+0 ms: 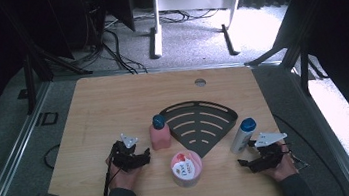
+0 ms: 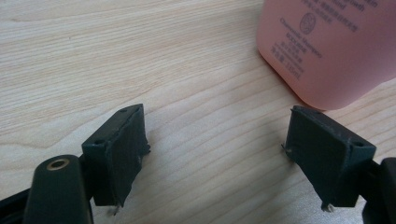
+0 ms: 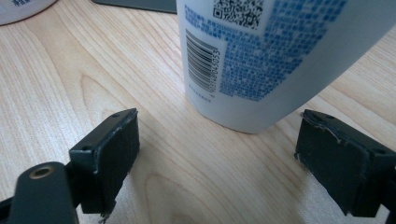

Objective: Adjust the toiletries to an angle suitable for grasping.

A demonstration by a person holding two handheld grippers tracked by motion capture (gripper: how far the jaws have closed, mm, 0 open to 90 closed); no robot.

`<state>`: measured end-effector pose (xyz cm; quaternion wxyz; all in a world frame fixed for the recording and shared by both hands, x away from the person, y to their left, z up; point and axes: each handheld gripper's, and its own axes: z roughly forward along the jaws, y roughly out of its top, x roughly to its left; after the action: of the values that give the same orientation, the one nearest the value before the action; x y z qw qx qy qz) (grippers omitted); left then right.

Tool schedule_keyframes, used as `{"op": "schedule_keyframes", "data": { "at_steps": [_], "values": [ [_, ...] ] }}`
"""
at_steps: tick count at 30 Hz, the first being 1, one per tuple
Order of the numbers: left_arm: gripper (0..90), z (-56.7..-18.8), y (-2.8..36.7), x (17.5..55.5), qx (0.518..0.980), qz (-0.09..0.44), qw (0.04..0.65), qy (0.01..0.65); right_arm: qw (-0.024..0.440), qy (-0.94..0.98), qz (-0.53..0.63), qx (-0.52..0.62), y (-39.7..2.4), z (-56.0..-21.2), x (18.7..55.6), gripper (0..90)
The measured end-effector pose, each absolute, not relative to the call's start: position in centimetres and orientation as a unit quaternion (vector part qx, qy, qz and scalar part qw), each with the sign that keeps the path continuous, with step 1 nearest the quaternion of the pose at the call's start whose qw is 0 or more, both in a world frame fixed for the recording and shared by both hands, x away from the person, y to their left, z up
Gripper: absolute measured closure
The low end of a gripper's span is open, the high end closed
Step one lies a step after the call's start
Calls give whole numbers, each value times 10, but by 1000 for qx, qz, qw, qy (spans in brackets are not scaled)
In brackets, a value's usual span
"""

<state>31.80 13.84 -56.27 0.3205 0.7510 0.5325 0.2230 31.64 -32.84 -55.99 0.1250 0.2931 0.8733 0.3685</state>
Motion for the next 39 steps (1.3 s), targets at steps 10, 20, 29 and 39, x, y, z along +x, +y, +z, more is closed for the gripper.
{"op": "schedule_keyframes", "data": {
  "at_steps": [10, 20, 29, 39],
  "values": [
    [235, -562, 139, 319, 753, 222, 323, 528, 125, 874, 368, 292, -328, -560, 317, 131],
    [476, -550, 135, 312, 769, 217, 322, 508, 130, 870, 369, 301, -329, -560, 311, 159],
    [549, -528, 129, 295, 779, 230, 352, 465, 130, 868, 372, 302, -330, -559, 309, 202],
    [631, -500, 117, 278, 792, 204, 398, 415, 131, 868, 374, 301, -330, -559, 310, 199]
  ]
}}
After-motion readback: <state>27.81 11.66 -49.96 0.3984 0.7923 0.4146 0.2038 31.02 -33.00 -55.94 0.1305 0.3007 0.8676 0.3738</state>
